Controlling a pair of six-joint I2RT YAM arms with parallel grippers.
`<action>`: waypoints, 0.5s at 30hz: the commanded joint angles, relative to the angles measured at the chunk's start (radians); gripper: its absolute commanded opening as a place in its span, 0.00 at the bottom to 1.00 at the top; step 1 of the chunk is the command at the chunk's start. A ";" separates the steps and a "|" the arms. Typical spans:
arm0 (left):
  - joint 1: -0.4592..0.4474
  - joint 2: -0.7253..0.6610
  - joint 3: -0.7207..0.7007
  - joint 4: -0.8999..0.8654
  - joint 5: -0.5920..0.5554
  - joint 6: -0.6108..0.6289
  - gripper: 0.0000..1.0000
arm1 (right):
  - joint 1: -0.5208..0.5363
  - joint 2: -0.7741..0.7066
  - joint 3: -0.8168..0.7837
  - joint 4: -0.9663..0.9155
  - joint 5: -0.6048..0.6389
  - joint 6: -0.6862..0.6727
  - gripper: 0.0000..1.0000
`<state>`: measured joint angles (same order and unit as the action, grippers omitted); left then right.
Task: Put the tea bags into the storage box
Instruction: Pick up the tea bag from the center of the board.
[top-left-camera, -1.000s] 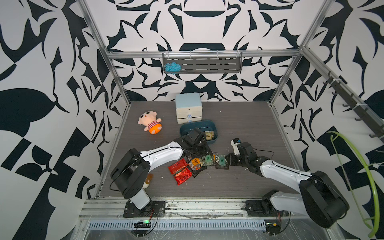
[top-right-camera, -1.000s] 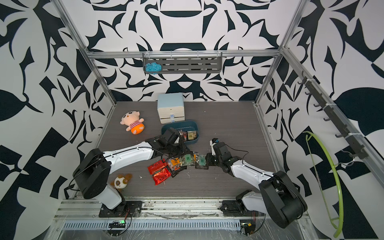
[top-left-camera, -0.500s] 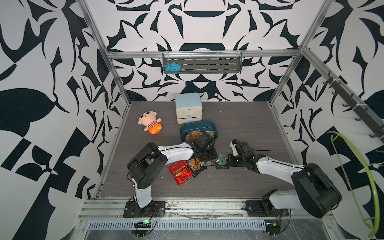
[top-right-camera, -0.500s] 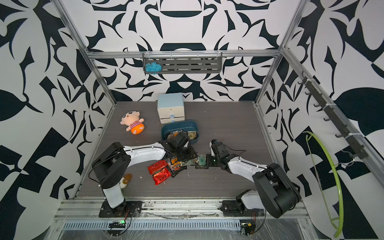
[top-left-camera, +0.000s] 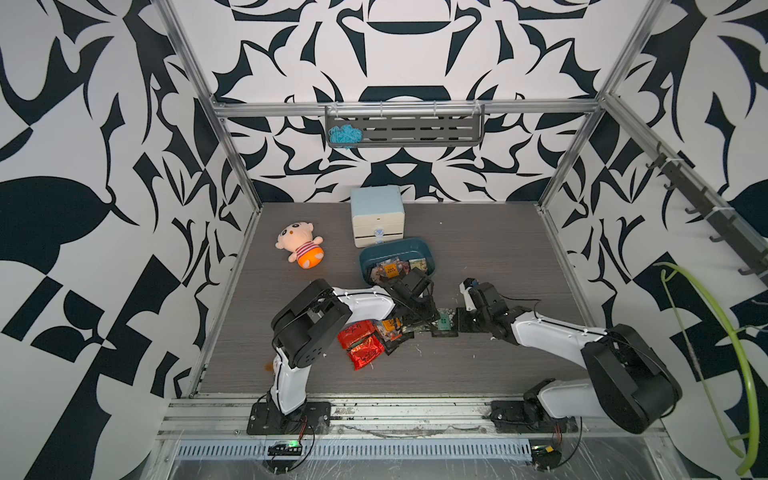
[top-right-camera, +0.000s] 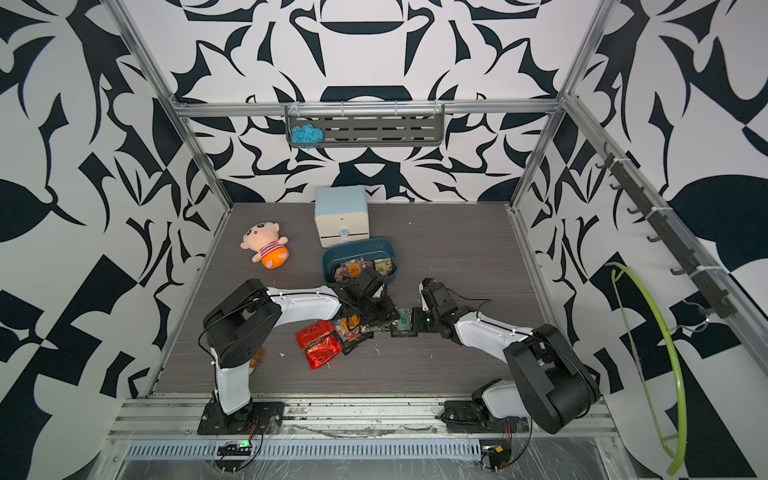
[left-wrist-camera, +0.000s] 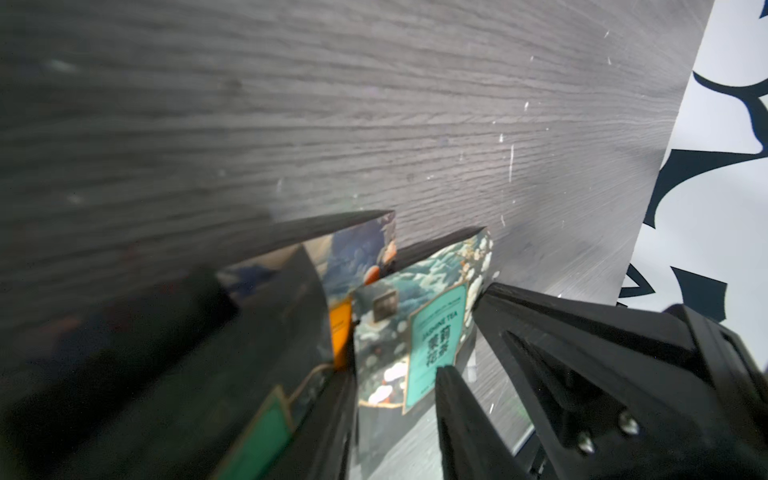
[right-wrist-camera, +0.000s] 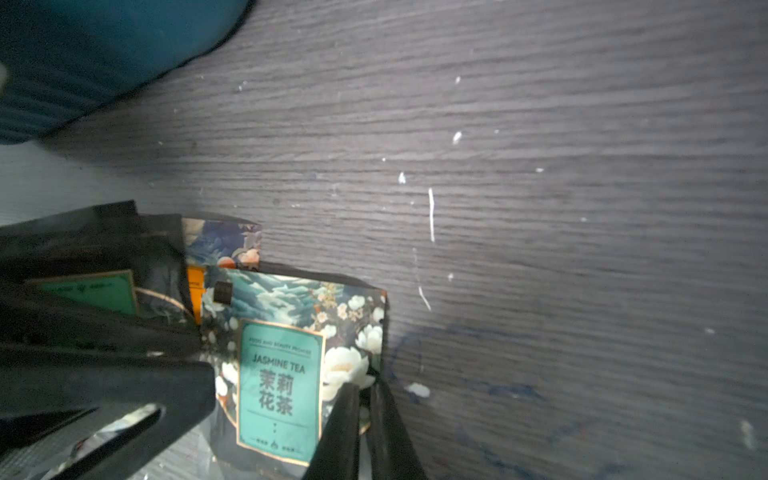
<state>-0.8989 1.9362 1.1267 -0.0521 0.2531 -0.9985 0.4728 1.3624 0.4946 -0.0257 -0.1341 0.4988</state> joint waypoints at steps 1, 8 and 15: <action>-0.004 0.029 0.013 -0.046 -0.038 0.002 0.39 | -0.003 0.002 0.024 -0.017 0.019 0.007 0.13; -0.023 0.040 0.017 -0.061 -0.074 0.001 0.39 | -0.002 0.008 0.024 -0.010 0.013 0.008 0.13; -0.043 0.078 0.048 -0.053 -0.074 -0.015 0.38 | -0.002 0.010 0.021 0.001 0.002 0.009 0.13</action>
<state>-0.9321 1.9640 1.1675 -0.0525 0.2043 -1.0065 0.4728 1.3628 0.4946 -0.0250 -0.1349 0.4988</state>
